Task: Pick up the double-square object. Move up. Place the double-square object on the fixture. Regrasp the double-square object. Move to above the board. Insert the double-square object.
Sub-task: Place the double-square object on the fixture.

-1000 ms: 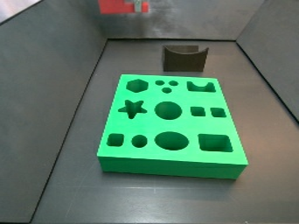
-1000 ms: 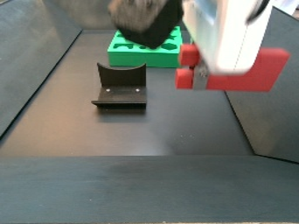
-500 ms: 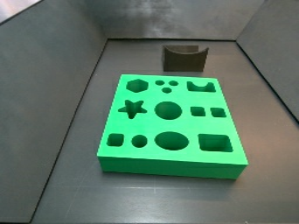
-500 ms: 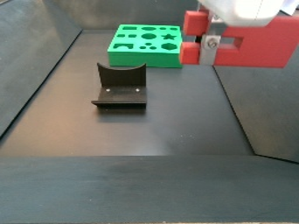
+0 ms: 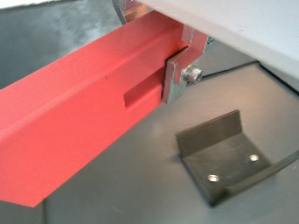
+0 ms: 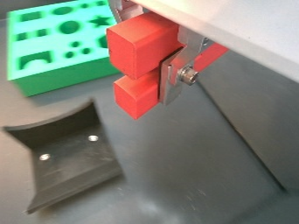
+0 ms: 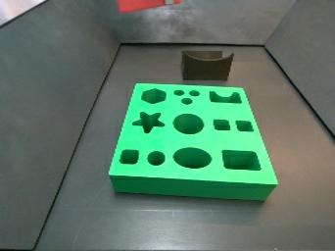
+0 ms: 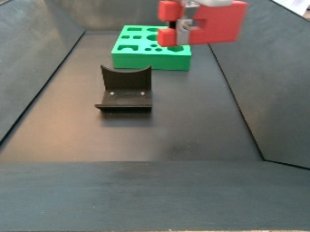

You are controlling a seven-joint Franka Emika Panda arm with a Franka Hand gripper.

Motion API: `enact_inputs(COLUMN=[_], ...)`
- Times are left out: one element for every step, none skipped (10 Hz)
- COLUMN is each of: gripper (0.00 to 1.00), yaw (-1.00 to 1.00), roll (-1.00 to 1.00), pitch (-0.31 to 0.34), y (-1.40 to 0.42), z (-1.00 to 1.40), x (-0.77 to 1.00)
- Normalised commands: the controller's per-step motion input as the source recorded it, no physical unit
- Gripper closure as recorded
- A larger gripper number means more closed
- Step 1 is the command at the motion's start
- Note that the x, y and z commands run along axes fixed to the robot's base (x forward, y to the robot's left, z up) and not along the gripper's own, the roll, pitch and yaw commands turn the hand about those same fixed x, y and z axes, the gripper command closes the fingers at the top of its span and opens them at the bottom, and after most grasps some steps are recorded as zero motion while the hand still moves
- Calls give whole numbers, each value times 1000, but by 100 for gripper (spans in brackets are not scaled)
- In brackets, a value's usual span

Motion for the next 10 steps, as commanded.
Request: enact_inputs(gripper=[100,100,100,100,100,100,100,100,100,100], yaw=[1000,1000,1000,1000,1000,1000,1000,1000,1000,1000], roll=[-41,-45,-47,-50,-55,-59,-64,-73,-80,-926], pitch=[28,34,37,43,52,60,70,86,99,108], y=[-569,-453,-408,-344,-279,-226,-179,-134,-100,742], z=[-48,-38,-36,-28,-22,-16,-10,-5,-1,166], x=[1000,1000,1000,1000,1000,1000,1000,1000,977,673])
